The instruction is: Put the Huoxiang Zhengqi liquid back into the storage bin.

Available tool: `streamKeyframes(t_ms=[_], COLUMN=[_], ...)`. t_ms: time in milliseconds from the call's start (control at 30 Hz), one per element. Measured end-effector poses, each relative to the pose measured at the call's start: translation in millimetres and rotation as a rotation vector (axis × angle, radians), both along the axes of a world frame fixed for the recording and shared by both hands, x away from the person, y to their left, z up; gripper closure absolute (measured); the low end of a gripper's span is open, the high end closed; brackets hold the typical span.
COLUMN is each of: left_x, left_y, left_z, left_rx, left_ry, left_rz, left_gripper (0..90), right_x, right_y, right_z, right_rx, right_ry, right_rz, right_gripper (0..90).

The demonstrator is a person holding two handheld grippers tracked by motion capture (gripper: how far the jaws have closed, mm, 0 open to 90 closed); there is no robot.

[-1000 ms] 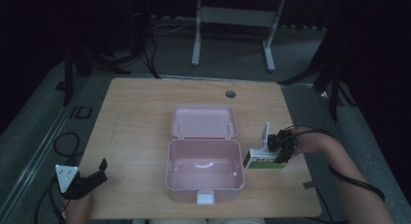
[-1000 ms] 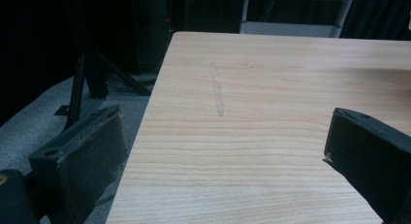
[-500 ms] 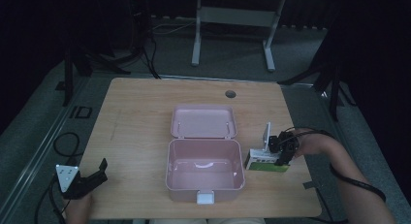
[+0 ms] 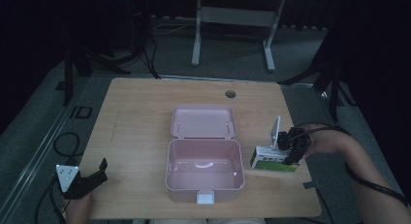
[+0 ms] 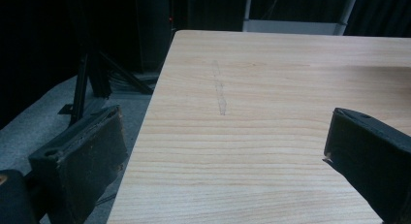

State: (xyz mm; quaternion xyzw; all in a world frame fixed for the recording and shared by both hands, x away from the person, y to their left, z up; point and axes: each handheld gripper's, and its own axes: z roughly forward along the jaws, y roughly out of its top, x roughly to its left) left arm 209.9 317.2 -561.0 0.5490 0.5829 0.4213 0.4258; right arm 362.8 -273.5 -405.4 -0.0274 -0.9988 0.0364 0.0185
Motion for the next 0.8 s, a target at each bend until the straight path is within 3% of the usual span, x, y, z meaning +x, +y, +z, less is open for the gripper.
streamKeyframes(t_ms=[167, 467, 800], left_x=[0.1, 0.3, -0.1], left_y=[-0.1, -0.4, -0.4], left_z=[0.0, -0.1, 0.0], left_rx=[0.000, 0.003, 0.003], left_ry=[0.000, 0.000, -0.001], left_rz=[0.001, 0.003, 0.003], left_gripper=[1.6, 1.7, 1.6], right_x=[-6.8, -18.4, -29.4], right_y=[1.7, 10.8, 37.3], right_z=[24.0, 66.6, 101.9], right_rx=[0.014, -0.007, 0.017], right_ry=[-0.011, -0.040, -0.049], right_rz=[-0.013, -0.043, -0.044], right_gripper=[63.1, 63.0, 63.0])
